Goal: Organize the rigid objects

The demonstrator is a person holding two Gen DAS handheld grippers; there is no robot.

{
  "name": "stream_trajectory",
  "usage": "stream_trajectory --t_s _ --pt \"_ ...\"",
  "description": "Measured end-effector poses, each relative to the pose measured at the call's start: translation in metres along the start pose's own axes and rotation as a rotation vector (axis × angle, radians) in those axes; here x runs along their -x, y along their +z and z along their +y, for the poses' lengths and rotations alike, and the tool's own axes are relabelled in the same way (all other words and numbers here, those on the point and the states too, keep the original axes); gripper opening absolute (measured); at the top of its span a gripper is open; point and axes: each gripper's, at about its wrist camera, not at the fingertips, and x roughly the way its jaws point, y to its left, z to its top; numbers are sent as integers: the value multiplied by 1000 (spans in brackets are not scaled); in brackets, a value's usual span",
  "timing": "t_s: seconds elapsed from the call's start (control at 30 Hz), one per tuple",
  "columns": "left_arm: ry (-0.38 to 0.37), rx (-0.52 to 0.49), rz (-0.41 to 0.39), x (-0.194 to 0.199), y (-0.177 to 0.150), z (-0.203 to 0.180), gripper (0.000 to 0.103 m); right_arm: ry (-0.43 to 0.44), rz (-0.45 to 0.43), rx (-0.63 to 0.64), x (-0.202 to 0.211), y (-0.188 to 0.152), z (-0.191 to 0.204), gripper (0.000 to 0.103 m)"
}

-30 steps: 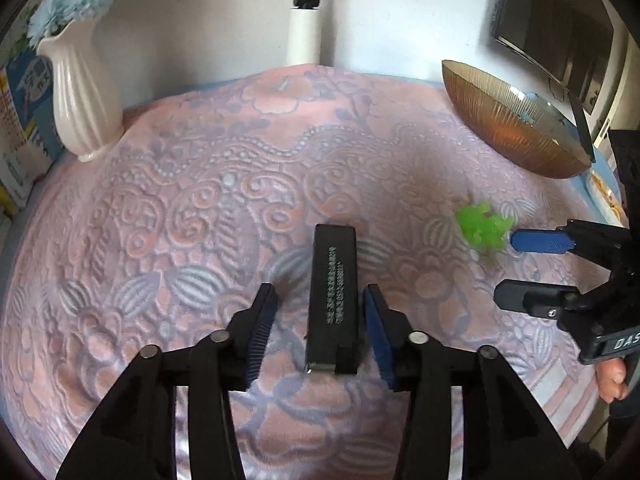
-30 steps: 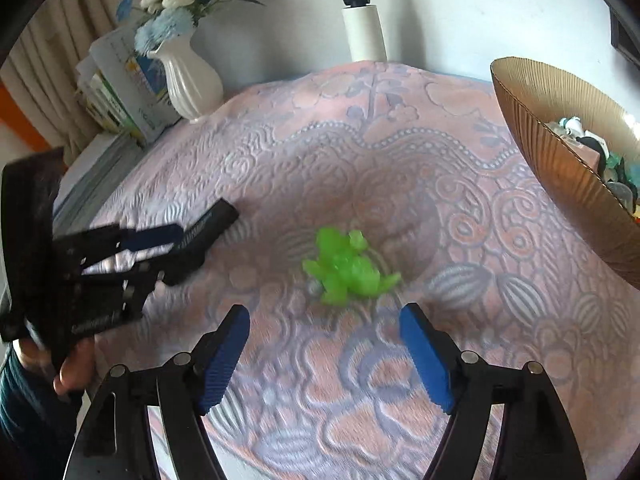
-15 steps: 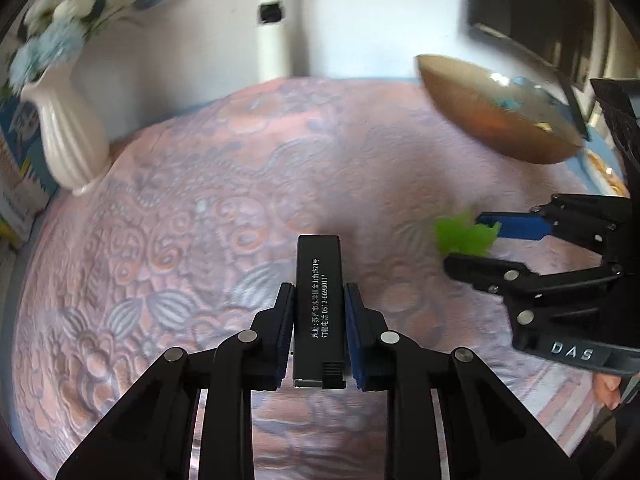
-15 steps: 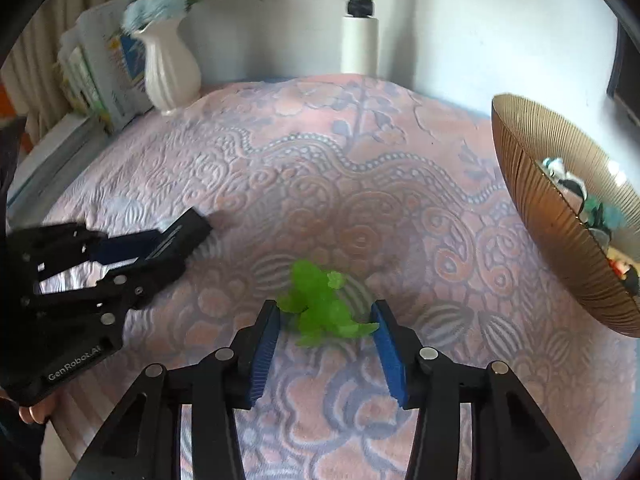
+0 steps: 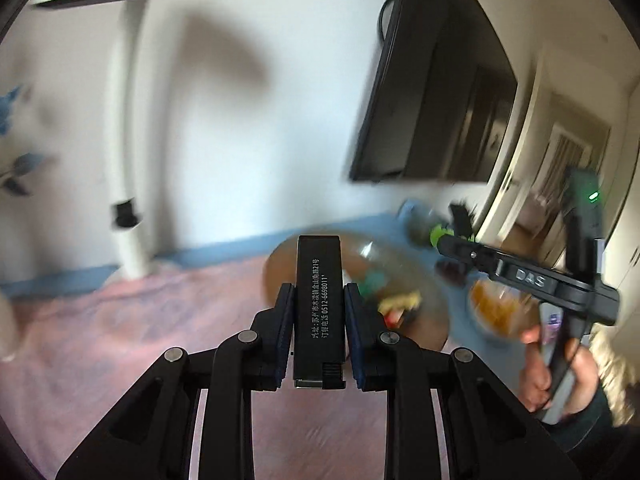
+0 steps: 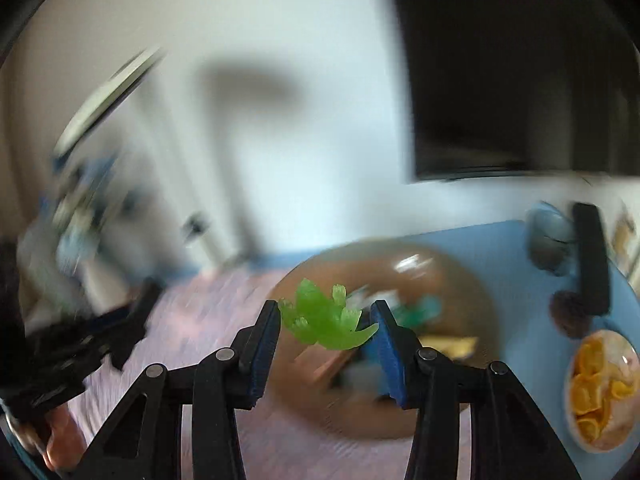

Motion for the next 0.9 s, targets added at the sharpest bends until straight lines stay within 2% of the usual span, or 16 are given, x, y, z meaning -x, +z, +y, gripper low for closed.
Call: stream_trajectory --t_s 0.1,0.2,0.3,0.37,0.43,0.53,0.57,0.6,0.63,0.67,0.7,0.73,0.9 --pt "-8 -9 12 -34 10 -11 21 -46 28 -91 -16 23 -48 46" --pt "-2 -37 56 -67 4 -25 21 -74 89 -121 -41 27 -77 46" --pt "-1 -72 107 -100 -6 -39 21 -86 140 -126 -62 22 -91 46" --pt "-33 -53 132 -116 -11 -41 21 -93 170 -127 -76 17 -97 46" --pt "-66 0 132 -126 -12 -36 21 -94 191 -131 -85 13 -105 46" --pt "-59 10 128 -133 -10 -35 21 -88 207 -142 -95 13 -107 47" --pt "-59 8 127 -133 -10 -35 24 -88 215 -148 -97 11 -107 49" --pt "-66 9 121 -130 -10 -35 39 -87 226 -155 -98 9 -108 52" --pt "-63 14 96 -124 -9 -34 44 -86 234 -164 -98 9 -109 66" --pt "-50 15 79 -119 -9 -34 53 -85 221 -169 -94 8 -110 72" --pt "-27 16 59 -112 -6 -33 69 -79 206 -169 -88 9 -109 72" --pt "-13 26 44 -102 -6 -29 75 -69 195 -163 -83 9 -107 72" --pt "28 60 -2 -55 -5 -11 76 -39 146 -157 -49 11 -96 73"
